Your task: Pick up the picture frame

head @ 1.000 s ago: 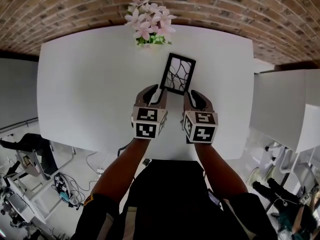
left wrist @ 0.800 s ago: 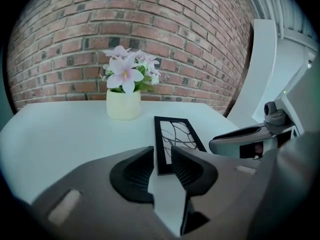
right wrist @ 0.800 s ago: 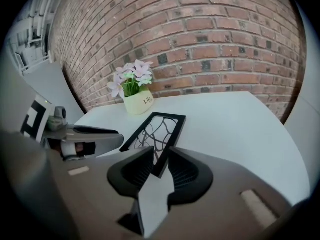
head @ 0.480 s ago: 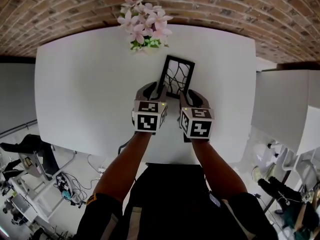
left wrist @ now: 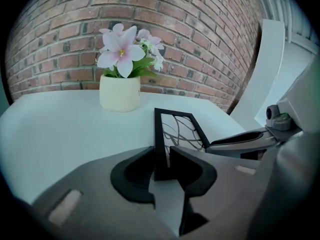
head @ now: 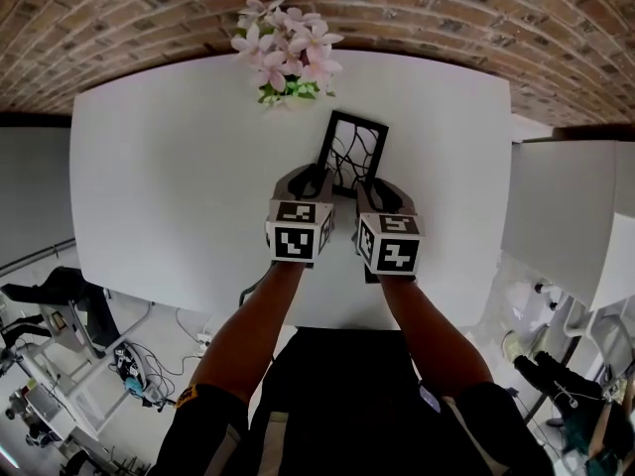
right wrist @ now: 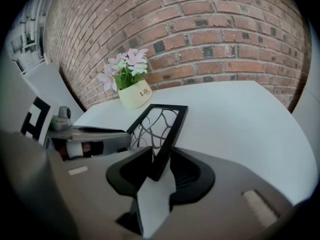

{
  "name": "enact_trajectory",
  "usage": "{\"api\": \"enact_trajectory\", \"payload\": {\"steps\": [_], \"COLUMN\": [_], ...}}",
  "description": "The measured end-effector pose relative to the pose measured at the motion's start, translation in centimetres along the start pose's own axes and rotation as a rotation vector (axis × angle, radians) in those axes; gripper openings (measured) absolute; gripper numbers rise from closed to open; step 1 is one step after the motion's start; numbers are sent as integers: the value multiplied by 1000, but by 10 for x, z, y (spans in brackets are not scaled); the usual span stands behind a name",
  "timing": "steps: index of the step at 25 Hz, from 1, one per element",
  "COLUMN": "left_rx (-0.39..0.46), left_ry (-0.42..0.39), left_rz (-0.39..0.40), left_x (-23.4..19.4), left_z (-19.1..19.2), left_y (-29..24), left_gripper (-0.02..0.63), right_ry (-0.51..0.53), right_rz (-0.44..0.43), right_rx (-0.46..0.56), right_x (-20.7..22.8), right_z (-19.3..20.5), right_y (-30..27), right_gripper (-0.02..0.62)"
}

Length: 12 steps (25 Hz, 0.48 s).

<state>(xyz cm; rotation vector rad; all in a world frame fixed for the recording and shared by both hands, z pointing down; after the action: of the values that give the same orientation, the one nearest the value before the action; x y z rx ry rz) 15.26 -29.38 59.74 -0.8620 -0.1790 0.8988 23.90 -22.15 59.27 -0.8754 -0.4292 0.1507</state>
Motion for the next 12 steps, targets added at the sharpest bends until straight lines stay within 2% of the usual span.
{"api": "enact_trajectory", "payload": {"steps": [12], "left_rx": [31], "left_ry": [58], "left_rz": [6], "left_x": [5], "left_z": [3], "left_y": [10], "left_gripper": [82], "right_ry": [19], "right_rz": [35], "right_rx": [23], "right_x": [-3], "right_z": [-3], "right_y": [8], "right_gripper": [89]}}
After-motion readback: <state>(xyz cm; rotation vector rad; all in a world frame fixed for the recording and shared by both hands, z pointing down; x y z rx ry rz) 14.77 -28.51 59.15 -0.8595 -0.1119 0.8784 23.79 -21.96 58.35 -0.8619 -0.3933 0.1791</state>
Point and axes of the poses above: the fingertips, and each gripper's own axes: y backward along the fingers, x to its right, z out of its underside, the point moved 3 cm from there along y, backward along the fingers, and after that the axes turned 4 degrees about -y, right-handed, at the moved point
